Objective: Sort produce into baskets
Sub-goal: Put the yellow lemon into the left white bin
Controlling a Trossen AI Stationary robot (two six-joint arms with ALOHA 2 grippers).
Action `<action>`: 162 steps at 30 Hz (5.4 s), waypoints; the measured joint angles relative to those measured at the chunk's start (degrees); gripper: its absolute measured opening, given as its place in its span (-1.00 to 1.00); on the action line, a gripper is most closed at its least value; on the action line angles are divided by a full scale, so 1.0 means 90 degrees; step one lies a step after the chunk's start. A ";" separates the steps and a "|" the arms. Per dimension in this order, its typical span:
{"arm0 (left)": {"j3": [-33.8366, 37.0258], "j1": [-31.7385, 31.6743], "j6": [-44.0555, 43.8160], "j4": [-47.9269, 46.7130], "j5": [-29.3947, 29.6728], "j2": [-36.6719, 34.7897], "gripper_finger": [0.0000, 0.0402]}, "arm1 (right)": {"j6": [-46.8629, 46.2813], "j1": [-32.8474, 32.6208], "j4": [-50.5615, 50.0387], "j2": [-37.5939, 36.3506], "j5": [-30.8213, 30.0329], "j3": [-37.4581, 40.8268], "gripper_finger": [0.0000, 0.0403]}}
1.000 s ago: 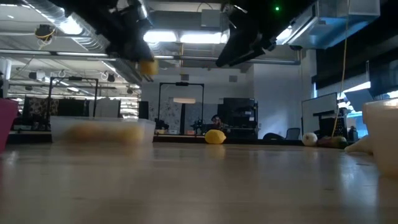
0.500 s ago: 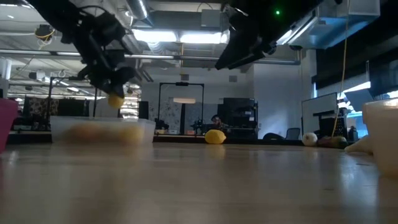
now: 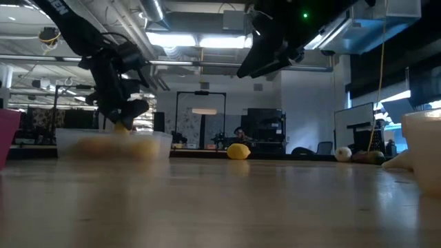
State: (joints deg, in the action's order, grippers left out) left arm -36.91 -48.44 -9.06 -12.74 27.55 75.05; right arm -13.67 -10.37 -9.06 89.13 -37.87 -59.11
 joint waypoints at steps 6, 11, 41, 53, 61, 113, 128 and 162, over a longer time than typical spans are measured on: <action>0.0001 -0.0191 0.0216 0.0025 0.0009 0.0062 -0.14 | 0.0000 0.0000 0.0002 0.0002 0.0000 0.0000 0.42; 0.0001 -0.0261 0.0187 0.0023 0.0019 0.0062 -0.03 | 0.0000 0.0000 0.0001 0.0001 0.0006 0.0000 0.42; -0.0860 0.0950 0.0476 -0.0541 -0.0053 0.0036 0.33 | 0.0003 0.0000 -0.0005 -0.0001 0.0049 -0.0002 0.42; -0.0749 0.2023 0.0353 0.0377 -0.1448 0.0059 0.32 | 0.0041 0.0109 -0.0074 0.0001 0.0114 -0.0002 0.42; -0.0236 0.2508 0.0023 0.1484 -0.1508 0.0080 0.32 | 0.0365 0.0863 -0.0190 0.0001 0.0610 -0.0002 0.42; 0.0421 0.2879 0.0066 0.2845 -0.1496 0.0084 0.32 | 0.2894 0.5030 -0.1816 0.2440 0.3430 -0.3026 0.42; 0.0421 0.2879 0.0058 0.2874 -0.1496 0.0084 0.32 | 0.3232 0.5047 -0.1938 0.3543 0.3490 -0.3742 0.42; 0.0423 0.3199 0.0746 0.3121 -0.1794 0.0084 0.32 | 0.3102 0.4278 -0.2214 0.3371 0.4483 -0.3869 -0.34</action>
State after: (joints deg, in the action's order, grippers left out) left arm -33.10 -19.65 -2.35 15.35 11.41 75.81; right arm 14.25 28.13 -28.98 119.47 2.48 -93.93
